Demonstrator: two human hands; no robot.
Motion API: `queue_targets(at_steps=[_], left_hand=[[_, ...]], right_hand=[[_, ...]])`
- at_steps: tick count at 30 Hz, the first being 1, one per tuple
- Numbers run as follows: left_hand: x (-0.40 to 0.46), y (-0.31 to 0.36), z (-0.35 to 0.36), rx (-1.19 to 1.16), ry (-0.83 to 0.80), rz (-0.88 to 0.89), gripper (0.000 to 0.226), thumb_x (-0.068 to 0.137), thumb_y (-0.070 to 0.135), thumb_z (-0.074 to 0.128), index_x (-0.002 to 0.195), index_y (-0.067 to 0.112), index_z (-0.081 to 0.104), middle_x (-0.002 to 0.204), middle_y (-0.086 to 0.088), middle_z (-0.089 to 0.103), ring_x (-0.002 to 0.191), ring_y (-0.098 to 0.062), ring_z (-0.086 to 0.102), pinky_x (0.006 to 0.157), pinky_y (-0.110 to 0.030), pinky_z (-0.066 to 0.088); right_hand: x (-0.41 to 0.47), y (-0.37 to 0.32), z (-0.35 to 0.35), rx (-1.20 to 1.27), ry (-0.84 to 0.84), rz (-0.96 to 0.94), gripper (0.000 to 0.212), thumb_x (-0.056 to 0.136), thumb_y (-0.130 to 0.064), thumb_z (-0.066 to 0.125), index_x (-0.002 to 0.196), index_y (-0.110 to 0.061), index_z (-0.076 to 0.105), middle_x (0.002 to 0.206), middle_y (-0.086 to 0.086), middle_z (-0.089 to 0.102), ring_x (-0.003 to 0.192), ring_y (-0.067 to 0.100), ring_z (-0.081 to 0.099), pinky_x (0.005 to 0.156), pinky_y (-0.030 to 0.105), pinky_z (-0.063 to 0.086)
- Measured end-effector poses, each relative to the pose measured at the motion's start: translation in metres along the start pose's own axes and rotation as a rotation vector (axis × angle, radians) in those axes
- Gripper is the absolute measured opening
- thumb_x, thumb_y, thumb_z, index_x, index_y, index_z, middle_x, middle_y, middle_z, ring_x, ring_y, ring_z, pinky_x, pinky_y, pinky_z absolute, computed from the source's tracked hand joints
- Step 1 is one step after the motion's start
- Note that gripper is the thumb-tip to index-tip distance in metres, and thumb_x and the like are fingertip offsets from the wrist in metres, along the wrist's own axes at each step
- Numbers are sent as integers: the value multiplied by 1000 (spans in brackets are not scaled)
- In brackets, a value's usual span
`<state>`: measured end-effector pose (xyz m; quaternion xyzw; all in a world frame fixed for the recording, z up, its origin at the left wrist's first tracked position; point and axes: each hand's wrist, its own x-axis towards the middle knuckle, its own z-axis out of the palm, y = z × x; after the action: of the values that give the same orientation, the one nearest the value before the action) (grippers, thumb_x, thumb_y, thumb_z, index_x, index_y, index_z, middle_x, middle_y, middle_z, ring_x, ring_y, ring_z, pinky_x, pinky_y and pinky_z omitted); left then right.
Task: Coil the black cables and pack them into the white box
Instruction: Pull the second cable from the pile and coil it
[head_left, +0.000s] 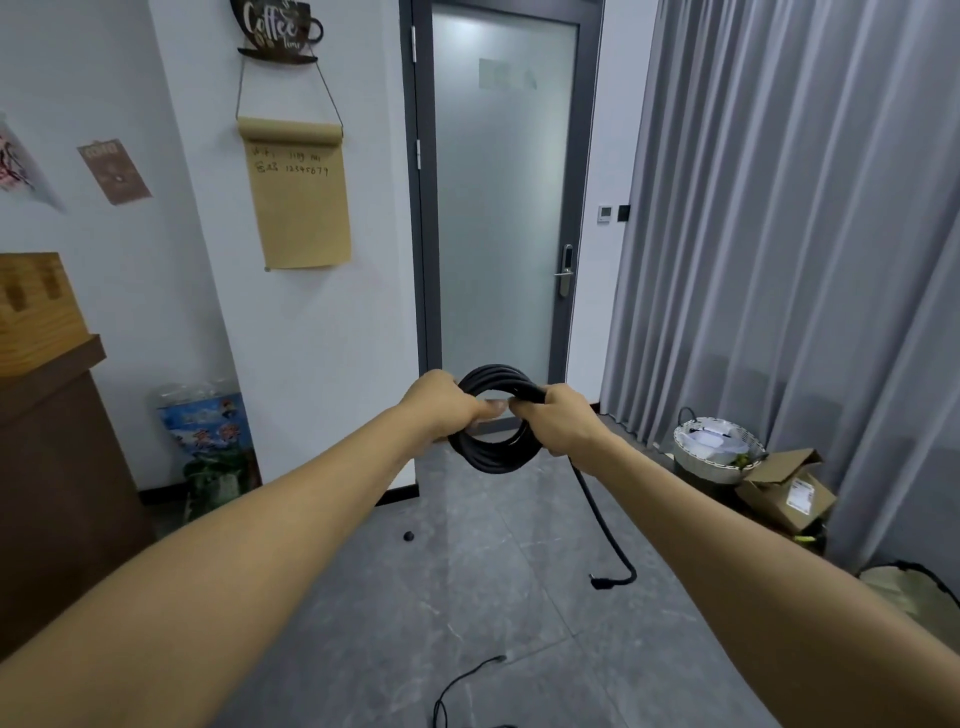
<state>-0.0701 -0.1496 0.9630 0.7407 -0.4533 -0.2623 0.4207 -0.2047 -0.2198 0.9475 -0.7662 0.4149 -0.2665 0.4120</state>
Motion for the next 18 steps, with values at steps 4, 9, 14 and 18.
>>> queue_targets(at_steps=[4, 9, 14, 18], left_hand=[[-5, 1, 3, -406, -5, -27, 42, 66, 36, 82, 81, 8, 56, 69, -3, 52, 61, -15, 50, 57, -25, 42], [-6, 6, -2, -456, 19, 96, 56, 60, 43, 82, 93, 4, 58, 65, 0, 47, 56, -15, 44, 54, -24, 40], [-3, 3, -7, -186, 61, 172, 47, 77, 45, 72, 93, 3, 58, 66, -2, 50, 57, -16, 51, 55, -22, 41], [-4, 1, -8, -152, 106, 245, 48, 83, 45, 65, 98, -1, 59, 66, -3, 49, 59, -17, 50, 47, -14, 41]], right_hand=[[3, -5, -1, 21, 51, -6, 29, 95, -23, 50, 68, -11, 49, 59, 1, 41, 46, 13, 32, 41, 23, 27], [4, -5, 4, 204, 44, 48, 27, 94, -18, 48, 68, -11, 43, 57, 2, 34, 46, 14, 26, 42, 25, 24], [2, -6, 8, 150, 34, 38, 29, 94, -16, 47, 66, -11, 42, 56, 2, 34, 46, 15, 27, 42, 24, 25], [2, -10, 3, 97, 9, -4, 30, 94, -20, 49, 65, -12, 42, 55, 2, 35, 46, 15, 29, 42, 24, 26]])
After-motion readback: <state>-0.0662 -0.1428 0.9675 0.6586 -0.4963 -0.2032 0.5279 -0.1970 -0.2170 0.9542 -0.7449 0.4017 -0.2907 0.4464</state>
